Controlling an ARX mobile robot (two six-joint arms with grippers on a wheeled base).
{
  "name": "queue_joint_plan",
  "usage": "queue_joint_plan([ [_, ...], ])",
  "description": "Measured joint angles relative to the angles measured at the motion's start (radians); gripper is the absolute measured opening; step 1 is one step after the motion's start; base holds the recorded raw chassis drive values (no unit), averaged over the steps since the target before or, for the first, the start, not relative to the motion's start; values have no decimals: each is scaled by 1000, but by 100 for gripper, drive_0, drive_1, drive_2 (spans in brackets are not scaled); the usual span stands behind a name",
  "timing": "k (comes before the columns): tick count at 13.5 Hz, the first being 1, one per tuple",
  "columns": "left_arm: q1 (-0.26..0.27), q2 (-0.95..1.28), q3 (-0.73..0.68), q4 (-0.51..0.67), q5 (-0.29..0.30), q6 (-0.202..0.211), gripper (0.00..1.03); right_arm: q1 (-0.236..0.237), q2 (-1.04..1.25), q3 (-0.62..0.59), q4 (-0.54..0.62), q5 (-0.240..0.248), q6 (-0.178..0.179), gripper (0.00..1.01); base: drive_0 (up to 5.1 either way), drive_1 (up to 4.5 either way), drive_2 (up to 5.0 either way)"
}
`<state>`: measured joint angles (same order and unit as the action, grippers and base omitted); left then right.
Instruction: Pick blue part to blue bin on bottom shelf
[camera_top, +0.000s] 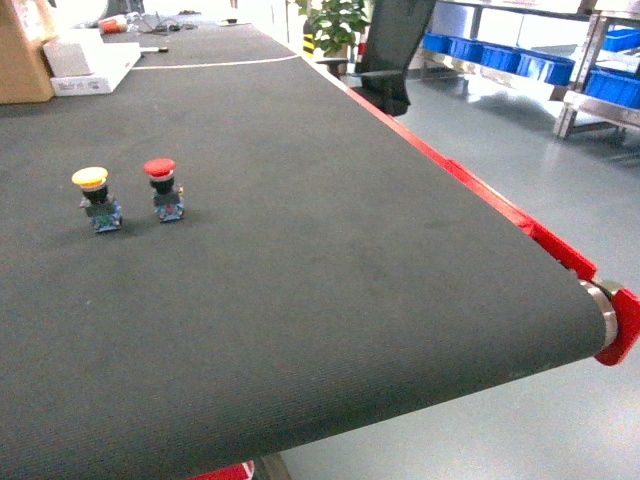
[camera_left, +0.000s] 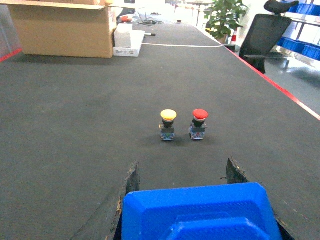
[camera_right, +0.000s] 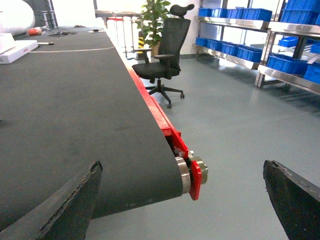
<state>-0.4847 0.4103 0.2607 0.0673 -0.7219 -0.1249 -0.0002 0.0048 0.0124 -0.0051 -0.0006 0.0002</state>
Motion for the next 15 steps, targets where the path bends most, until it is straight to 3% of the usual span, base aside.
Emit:
queue_joint_plan([
  [15, 0, 0, 0, 0, 0, 0, 43, 0, 0, 0, 0, 0, 0, 98, -162, -162, -162],
])
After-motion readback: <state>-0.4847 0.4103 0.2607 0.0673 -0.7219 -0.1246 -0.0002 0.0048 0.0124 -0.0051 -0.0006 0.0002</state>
